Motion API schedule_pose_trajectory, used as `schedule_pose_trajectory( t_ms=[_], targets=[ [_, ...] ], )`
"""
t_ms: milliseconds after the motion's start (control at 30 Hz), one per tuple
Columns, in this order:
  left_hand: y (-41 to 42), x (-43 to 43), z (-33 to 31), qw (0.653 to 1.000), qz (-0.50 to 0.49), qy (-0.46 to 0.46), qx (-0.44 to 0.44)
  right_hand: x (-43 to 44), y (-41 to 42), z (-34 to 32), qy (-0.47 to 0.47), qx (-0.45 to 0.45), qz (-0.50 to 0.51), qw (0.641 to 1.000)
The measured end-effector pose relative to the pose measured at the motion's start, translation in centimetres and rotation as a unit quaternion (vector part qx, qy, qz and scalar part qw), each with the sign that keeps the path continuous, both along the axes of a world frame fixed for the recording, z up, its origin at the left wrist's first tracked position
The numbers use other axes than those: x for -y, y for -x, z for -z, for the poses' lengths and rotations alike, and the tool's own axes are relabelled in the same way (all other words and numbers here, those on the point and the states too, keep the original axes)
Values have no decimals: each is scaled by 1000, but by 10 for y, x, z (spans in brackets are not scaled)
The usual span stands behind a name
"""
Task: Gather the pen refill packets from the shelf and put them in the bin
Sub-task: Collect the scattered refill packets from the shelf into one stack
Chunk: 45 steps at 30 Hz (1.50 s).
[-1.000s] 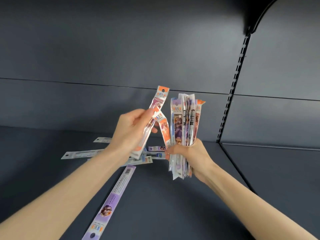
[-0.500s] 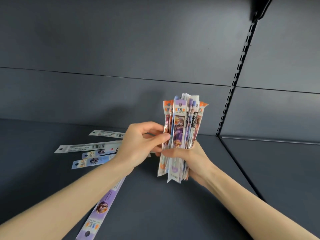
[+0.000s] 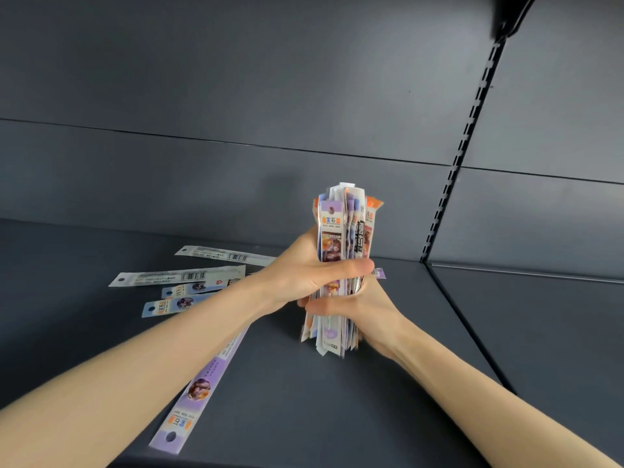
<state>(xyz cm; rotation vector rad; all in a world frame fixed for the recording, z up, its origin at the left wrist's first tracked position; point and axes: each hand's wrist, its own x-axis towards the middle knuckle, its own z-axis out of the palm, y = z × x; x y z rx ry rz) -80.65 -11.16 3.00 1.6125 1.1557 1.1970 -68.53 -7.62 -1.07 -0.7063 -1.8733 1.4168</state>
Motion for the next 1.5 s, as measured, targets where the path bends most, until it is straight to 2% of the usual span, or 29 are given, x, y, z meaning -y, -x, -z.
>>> schedule_pose_trajectory(
  t_ms=[233,400,467,567,667,700,867,1000,1167,1333,1500],
  targets=[
    [4,4,-1,1000,-13,-11,-24,6,4,-5,6,-5,15,1000],
    [48,21,-7,998,18,0,-62,8,21,-10,21,10,18,1000],
    [84,24,-3,991,-27,-2,-129,7,32,-17,23,8,24,999],
    [148,21,6,956,-135,25,-261,3,51,-27,22,-6,30,999],
    [202,9,23,898,-135,61,-414,1,75,-29,19,-8,37,999],
    [216,3,28,887,-117,73,-441,0,85,-28,18,-6,42,999],
    [246,-26,38,885,5,119,-451,-2,126,-28,6,2,73,997],
    [253,-47,40,855,-19,30,-518,-7,147,-27,3,-1,114,993],
    [261,-57,38,890,7,29,-456,-10,156,-19,2,8,157,988],
    [284,-60,30,878,13,65,-473,-14,159,-15,2,5,161,987],
    [281,-64,36,896,35,64,-437,-16,162,-11,2,4,159,987]
  ],
)
